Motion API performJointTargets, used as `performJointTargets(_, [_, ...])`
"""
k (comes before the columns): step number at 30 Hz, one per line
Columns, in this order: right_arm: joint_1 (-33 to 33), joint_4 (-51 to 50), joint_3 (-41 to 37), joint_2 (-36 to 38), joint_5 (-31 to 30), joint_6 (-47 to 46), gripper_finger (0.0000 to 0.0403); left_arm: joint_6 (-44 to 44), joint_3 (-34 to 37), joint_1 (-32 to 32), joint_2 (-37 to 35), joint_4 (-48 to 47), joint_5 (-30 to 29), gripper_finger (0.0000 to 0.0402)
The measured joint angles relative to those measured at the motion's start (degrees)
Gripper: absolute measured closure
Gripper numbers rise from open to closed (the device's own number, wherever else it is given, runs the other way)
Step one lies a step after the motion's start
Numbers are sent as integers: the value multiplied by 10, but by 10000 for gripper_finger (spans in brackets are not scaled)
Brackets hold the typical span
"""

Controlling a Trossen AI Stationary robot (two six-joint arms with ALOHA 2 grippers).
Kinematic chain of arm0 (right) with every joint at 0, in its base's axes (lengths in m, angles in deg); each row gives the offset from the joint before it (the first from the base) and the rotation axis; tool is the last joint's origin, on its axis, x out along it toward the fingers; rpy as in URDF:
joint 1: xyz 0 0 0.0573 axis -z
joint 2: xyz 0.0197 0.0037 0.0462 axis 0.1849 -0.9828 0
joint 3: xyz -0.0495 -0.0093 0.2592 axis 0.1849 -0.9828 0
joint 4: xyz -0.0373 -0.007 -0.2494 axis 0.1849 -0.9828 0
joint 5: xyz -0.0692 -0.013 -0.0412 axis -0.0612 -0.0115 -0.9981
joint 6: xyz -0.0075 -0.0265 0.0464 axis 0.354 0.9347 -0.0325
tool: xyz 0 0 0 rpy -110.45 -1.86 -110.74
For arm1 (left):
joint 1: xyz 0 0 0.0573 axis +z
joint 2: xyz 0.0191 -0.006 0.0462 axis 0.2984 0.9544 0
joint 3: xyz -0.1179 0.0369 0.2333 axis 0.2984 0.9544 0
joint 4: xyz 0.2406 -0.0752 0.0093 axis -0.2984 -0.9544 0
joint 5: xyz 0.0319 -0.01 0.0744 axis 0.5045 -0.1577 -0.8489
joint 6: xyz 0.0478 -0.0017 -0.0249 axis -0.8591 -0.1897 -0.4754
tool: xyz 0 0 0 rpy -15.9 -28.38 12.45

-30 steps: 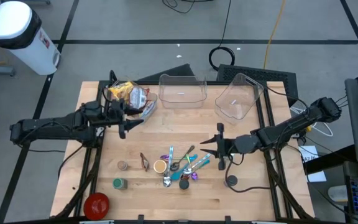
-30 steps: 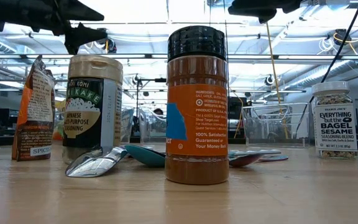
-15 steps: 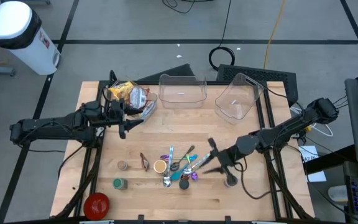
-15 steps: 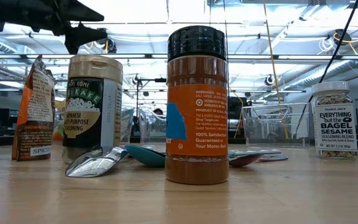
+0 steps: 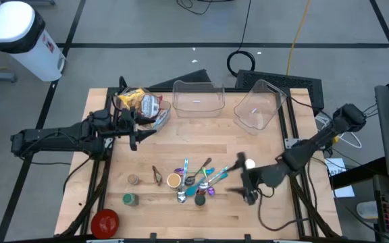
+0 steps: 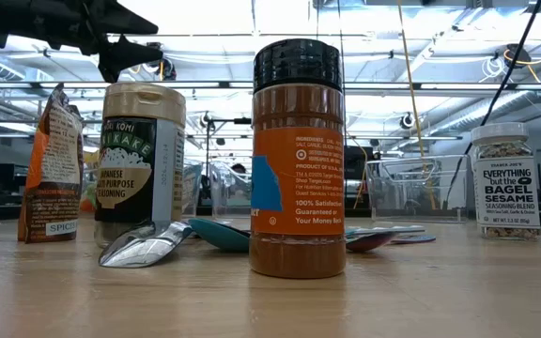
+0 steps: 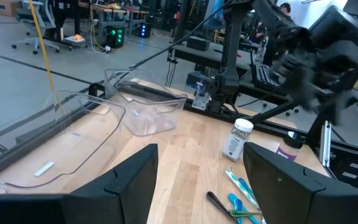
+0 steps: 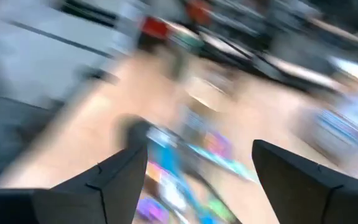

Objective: Pick & Place Food Item
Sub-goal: Put the white seasoning bottle into the middle transparent bin

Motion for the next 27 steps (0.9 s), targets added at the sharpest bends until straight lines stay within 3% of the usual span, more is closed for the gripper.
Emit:
performJointTargets(2, [-20,-88,8,11,-80,-52,116,0,0,0,2,1,0,160])
performJointTargets(4, [-40,-173,8,28,-116,-117,118,0,0,0,3,0,0,160])
performJointTargets(15, [-112,-539,8,83,-114,-544,126,3,0,0,6,1,0,160])
performJointTargets(21, [-128,-542,-52,84,-38,-674,126,3,0,0,6,1,0,160])
performJointTargets(27, [-128,-460,-147,83,21,-703,126,3,0,0,6,1,0,160])
